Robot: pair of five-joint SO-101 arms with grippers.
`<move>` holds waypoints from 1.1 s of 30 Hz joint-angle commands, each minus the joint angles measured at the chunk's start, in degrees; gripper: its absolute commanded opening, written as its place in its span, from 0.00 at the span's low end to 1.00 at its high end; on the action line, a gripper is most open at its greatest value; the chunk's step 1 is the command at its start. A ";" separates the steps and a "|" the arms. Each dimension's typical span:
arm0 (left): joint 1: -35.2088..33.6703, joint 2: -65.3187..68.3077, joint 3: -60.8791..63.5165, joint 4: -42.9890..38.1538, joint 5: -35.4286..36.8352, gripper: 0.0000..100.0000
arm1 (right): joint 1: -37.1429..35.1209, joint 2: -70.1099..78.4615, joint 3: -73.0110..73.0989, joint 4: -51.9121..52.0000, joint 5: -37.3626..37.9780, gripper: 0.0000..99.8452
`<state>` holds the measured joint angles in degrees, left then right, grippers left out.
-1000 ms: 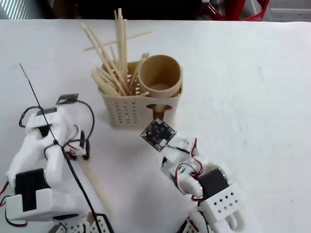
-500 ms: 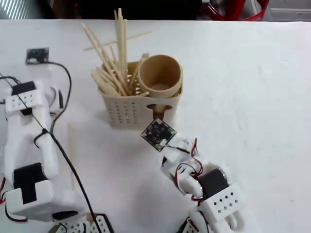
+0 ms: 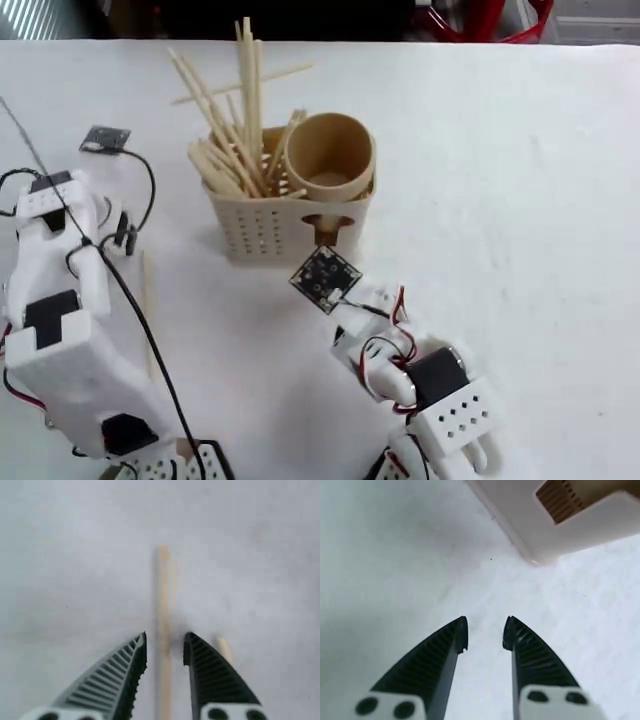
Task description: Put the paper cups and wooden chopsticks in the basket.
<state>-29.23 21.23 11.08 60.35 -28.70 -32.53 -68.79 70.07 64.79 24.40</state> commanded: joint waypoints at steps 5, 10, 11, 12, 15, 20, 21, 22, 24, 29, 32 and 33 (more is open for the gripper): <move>-1.98 -0.13 -3.60 5.36 -1.41 0.16 | 0.40 -0.84 -0.44 -0.92 0.35 0.13; -0.66 -6.29 -5.27 11.16 -1.14 0.16 | 0.40 -0.84 -0.53 -0.75 0.35 0.13; -0.57 -8.40 -4.75 11.52 -1.05 0.16 | 0.40 -0.84 -0.53 -0.75 0.35 0.13; -0.57 -10.68 -3.78 11.52 -1.05 0.16 | 0.40 -0.84 -0.53 -0.75 0.35 0.13; -0.75 -17.54 0.88 11.52 -1.41 0.16 | 0.48 -0.84 -0.35 -0.66 0.35 0.13; 3.74 -25.63 10.37 11.52 -3.87 0.16 | 5.05 -0.84 -0.35 -0.66 0.35 0.13; 5.23 -26.59 11.96 11.52 -3.69 0.16 | 6.64 -0.84 -0.35 -0.66 0.35 0.13; 6.37 -27.47 13.19 11.52 -3.16 0.16 | 8.04 -0.84 -0.26 -0.57 0.35 0.13; 7.60 -28.53 14.07 11.34 -1.76 0.16 | 10.86 -0.84 0.53 -0.57 0.62 0.13; 7.78 -28.70 14.42 11.16 -0.97 0.16 | 17.98 -0.84 5.10 -1.01 9.14 0.13; 7.43 -26.68 15.82 10.99 0.53 0.16 | 18.59 -0.92 7.47 -1.01 9.67 0.13; 7.43 -25.54 16.35 10.81 0.97 0.16 | 18.51 -0.92 7.56 -1.10 9.67 0.13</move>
<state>-22.02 -4.62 27.08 71.60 -29.58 -14.68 -68.79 77.63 64.53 33.19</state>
